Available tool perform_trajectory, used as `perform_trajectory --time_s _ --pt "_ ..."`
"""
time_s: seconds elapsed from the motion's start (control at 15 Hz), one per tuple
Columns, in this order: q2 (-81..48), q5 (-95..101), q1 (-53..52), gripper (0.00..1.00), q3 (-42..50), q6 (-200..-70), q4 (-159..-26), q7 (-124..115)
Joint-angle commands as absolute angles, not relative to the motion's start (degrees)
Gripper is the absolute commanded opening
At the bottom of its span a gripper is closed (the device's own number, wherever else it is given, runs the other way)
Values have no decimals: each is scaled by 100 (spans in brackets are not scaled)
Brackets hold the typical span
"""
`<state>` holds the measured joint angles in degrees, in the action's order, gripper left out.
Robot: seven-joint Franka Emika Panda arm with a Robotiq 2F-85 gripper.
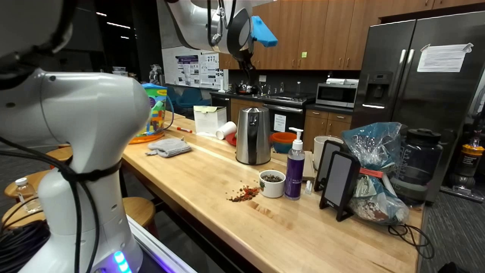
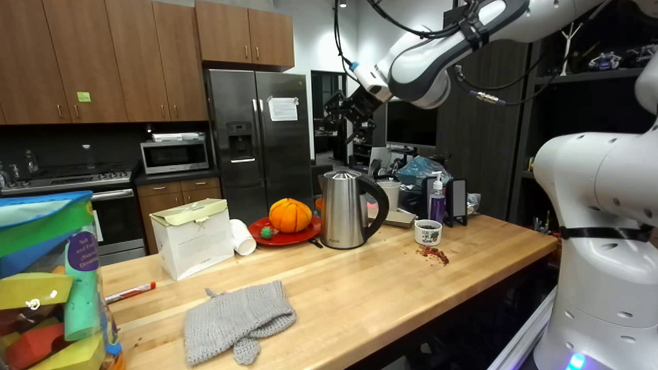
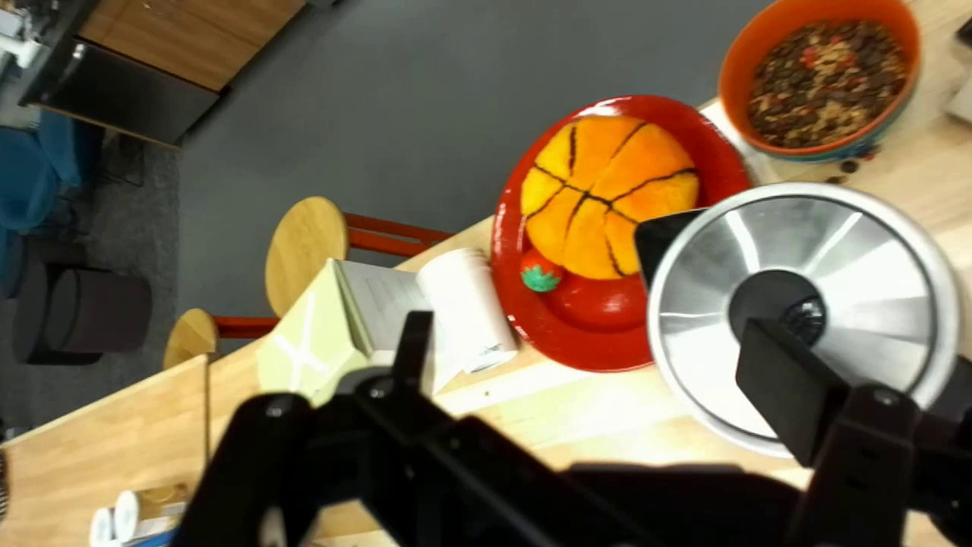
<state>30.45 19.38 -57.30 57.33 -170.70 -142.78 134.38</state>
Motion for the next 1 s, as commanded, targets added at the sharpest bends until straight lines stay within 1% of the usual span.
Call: perform_trajectory --time_s 0.0,0.13,0.27,0.33,0.4,0.53,0.67,0.73,0.93 --pt "2747 2850 -4169 100 4732 -16783 -14484 13070" --pt "2704 3495 -3297 100 4189 -16549 -14544 12779" --pt "2870 4097 -2534 100 3650 -15957 -14565 12530" --pt "2859 3768 -2000 100 3125 -15677 -14616 12854" --pt "2999 3421 -1738 100 2836 -15257 -14685 13195" --pt "3189 2603 -1505 100 2501 -14476 -14729 13804" --pt "3378 1448 -1599 100 2435 -13766 -14708 14651" --pt "2960 1648 -1175 100 2081 -14288 -14652 14377" --pt "2984 1462 -976 100 1858 -14191 -14648 14496"
